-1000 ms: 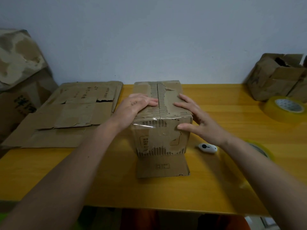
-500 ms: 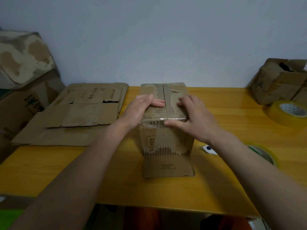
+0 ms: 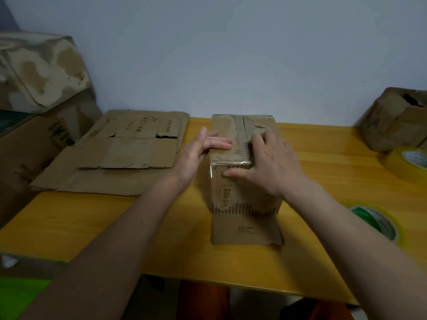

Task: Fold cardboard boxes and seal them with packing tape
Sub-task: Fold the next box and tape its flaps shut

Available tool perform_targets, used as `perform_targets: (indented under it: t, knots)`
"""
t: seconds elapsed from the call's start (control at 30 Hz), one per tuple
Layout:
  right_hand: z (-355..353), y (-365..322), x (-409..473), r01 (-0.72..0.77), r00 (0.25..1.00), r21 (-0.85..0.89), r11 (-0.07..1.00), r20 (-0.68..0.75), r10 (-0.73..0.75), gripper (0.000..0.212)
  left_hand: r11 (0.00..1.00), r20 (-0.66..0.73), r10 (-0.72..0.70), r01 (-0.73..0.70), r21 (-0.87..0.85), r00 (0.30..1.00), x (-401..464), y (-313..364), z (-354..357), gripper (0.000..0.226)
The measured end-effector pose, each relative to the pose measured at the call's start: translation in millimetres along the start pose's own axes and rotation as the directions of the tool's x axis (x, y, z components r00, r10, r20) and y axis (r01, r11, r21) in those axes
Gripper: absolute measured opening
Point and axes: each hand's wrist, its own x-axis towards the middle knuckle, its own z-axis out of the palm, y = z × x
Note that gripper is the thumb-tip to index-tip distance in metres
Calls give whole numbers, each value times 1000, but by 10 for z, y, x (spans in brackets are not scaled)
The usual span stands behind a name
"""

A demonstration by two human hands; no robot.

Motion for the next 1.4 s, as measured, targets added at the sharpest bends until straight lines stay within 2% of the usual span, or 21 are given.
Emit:
perform_targets:
  t: [0.07,0.17,0.27,0.3,0.37,0.43,0.53,0.6,0.67,0.77,0.83,0.87,0.97,1.0,1.07,1.13,1.27,1.4]
  knots:
    - [-12,-40,26,-5,999,7,1000,40,5,102,1000,1,8,-8,-18,1000,-39,-24,-30,71]
    - [-23,-191,43,-35,999,-31,999,16,36,109,999,-13,13,-13,-43,1000,-62,-33,-20,70]
    - [-15,-228,51,-28,1000,-32,999,4,28,102,999,-27,32,-33,-37,999,-70,-57,-29,66]
    - [-7,-211,45,-12,1000,-37,999,2,12,97,999,-27,52,-52,-6,998,-77,-74,-41,63]
    - [7,-140,16,58,998,-64,996,-6,-59,89,977,-5,124,-121,177,992,-109,-113,-44,56]
    - [-19,-15,-11,138,990,-43,989,13,-138,89,887,33,203,-198,416,979,-147,-137,-22,52]
    - [-56,237,11,197,979,92,976,28,-200,92,712,86,334,-311,629,939,-150,-219,0,59]
    - [-2,345,27,245,969,150,958,-29,-244,91,636,77,401,-338,693,913,-129,-316,20,61]
    - [82,398,40,265,964,220,939,-90,-251,87,620,34,462,-350,702,886,-113,-419,74,60]
    - [185,434,65,208,975,443,872,-162,-150,65,588,54,507,-391,708,860,-120,-542,115,68]
    - [245,426,65,160,971,677,718,-238,7,40,613,67,482,-391,687,874,-144,-512,95,75]
    - [285,416,55,159,955,757,634,-281,95,29,669,27,469,-375,641,883,-152,-445,98,75]
    - [420,354,35,179,885,837,517,-367,286,21,875,-263,346,-208,438,901,-60,-119,275,68]
    - [469,332,35,182,871,851,492,-372,321,22,895,-347,314,-154,418,884,-3,-48,369,60]
    - [573,318,36,193,846,860,473,-390,364,21,866,-429,394,-172,469,813,76,-44,502,48]
    - [650,313,30,228,818,852,472,-430,382,26,809,-431,521,-265,525,737,111,-157,516,46]
    - [753,331,6,292,794,814,502,-499,347,31,730,-425,645,-349,587,635,105,-355,512,54]
    - [774,470,-64,283,871,772,570,-456,185,56,694,-410,686,-369,618,602,105,-443,507,48]
